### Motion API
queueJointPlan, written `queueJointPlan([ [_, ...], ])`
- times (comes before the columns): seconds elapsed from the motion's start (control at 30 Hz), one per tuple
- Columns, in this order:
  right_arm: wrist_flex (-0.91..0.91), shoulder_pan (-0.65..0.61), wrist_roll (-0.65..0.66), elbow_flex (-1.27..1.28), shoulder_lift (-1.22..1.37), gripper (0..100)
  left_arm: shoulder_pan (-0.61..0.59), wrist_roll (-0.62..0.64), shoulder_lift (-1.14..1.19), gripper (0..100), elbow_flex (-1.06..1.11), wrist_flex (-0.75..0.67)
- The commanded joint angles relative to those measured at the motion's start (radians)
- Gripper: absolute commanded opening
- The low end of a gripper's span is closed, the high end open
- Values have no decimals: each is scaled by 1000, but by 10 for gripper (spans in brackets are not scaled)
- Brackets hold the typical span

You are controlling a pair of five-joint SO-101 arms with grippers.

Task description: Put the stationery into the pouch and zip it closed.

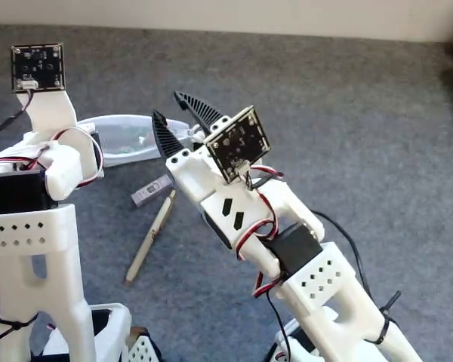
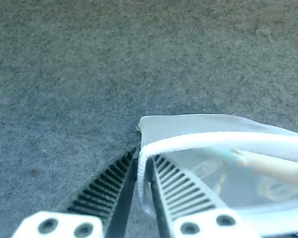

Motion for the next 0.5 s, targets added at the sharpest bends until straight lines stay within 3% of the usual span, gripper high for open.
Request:
queueJointPlan([
  [0.0,4,-8,14,-19,-12,128,22,5,21,7,-1,9],
  [0.37,7,-2,14,-12,-12,128,21,5,21,7,-1,9],
  [0.47,102,-1,12,-19,-12,128,21,5,21,7,-1,9],
])
